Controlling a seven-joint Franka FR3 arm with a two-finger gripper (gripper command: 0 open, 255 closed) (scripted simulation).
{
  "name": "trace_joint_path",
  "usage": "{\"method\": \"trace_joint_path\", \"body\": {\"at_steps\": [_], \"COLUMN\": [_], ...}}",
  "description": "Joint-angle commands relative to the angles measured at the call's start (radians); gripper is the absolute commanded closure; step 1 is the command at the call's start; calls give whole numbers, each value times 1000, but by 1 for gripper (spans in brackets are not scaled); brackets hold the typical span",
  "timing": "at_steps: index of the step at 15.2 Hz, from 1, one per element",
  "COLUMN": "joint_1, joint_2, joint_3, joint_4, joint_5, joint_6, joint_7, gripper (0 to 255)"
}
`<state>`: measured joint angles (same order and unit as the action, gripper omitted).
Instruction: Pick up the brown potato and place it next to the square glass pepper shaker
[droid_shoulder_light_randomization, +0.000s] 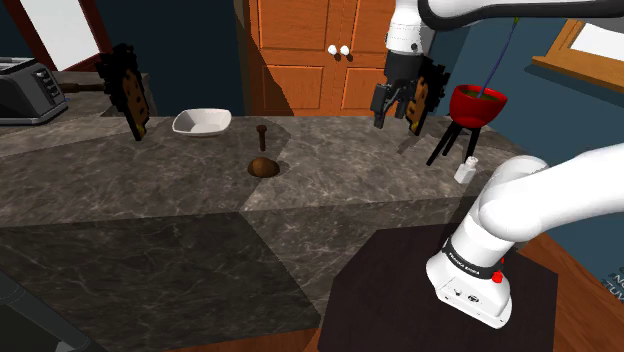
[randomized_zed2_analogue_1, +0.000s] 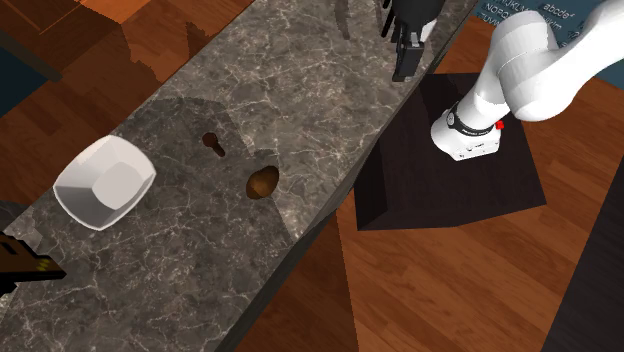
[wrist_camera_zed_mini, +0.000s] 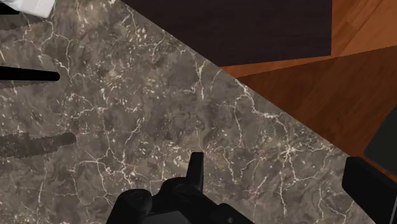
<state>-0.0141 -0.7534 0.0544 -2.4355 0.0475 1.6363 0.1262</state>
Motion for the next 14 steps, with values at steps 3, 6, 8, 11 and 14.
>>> {"method": "trace_joint_path", "body": {"at_steps": [3,6,8,11,14], "joint_1": [15,39,57,83,112], "joint_2": [46,126,184,279,379], "joint_3": [-10,-24,-33,-44,-53], "joint_4": [-18,-34,-36,-27,-5], "joint_5": [0,5,11,25,46], "joint_6": [85,210,291,406,512], "joint_7": [-50,-126,-177,-255,-336], "gripper": [0,0,0,0,0]}}
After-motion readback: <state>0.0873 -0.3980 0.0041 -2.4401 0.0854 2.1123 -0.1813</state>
